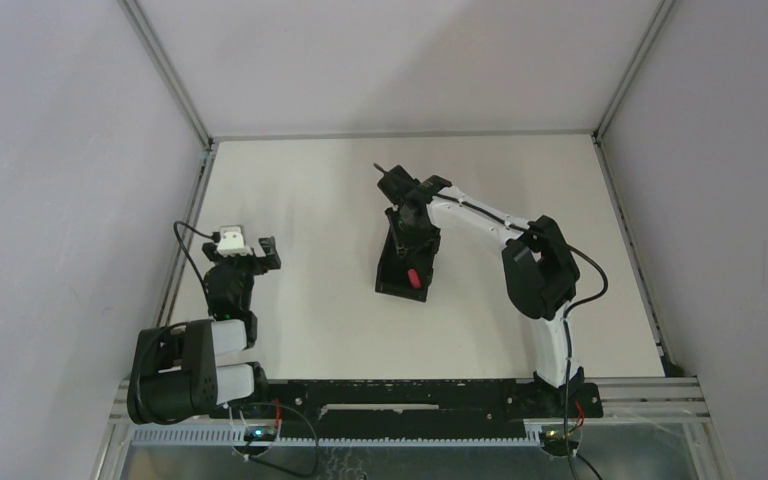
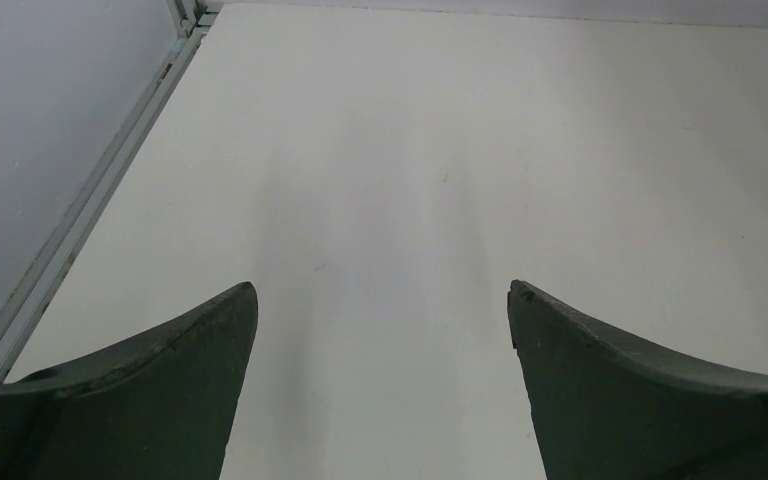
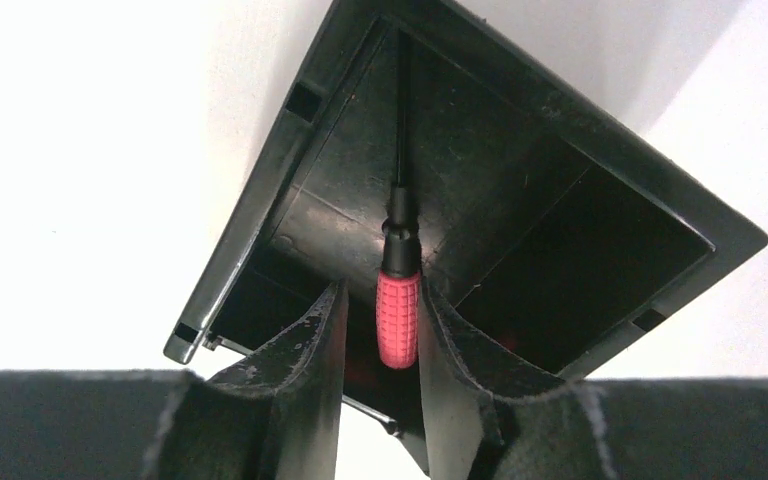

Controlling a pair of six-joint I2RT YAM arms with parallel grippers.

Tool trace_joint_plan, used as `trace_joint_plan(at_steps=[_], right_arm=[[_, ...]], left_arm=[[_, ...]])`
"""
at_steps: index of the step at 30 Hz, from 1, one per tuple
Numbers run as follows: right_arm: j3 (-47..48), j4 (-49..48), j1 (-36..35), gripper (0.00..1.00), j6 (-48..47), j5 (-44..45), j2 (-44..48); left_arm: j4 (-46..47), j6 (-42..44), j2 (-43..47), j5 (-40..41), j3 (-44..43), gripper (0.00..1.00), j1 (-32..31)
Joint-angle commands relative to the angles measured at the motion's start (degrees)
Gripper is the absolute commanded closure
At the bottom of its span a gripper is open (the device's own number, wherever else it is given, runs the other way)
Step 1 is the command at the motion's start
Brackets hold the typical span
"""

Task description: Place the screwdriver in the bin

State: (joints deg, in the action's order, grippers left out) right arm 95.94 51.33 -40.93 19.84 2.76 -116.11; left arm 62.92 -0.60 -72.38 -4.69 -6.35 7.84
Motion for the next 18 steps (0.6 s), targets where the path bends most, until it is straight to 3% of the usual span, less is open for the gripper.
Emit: trace_joint_plan(at_steps=[1, 6, 8, 9, 10, 11, 12, 18], right_arm=[[1.28, -1.6, -0.55, 0.61, 0.69, 2.49, 4.45], [3.63, 0.37, -0.73, 0.62, -0.13, 5.14, 9.26], [3.75, 0.31, -0.73, 0.57, -0.9, 5.76, 12.15], [3.48, 0.01, -0.69, 0.51, -1.57, 5.8, 13.78], [3.01, -0.33, -0.73, 0.35, -2.3, 5.92, 16.0], [1.94, -0.85, -0.66, 0.08, -2.9, 6.64, 18.01], [0.42, -1.79, -0.48, 0.01, -3.22, 7.46, 20.08], [-14.08, -14.01, 3.89, 0.0, -5.7, 4.01, 35.01]], left_arm=[[2.48, -0.28, 0.1, -0.06, -2.63, 0.0, -0.4], [2.48, -0.28, 0.0, -0.06, -2.57, 0.0, -0.36], [2.48, -0.28, 0.08, -0.06, -2.54, 0.0, -0.31], [2.48, -0.23, 0.05, -0.06, -2.61, 0.0, -0.38], [2.48, -0.27, 0.1, -0.06, -2.54, 0.0, -0.33], [2.48, -0.28, 0.05, -0.06, -2.63, 0.0, -0.34], [2.48, -0.28, 0.06, -0.06, -2.56, 0.0, -0.31], [2.48, -0.23, 0.09, -0.06, -2.56, 0.0, -0.36]])
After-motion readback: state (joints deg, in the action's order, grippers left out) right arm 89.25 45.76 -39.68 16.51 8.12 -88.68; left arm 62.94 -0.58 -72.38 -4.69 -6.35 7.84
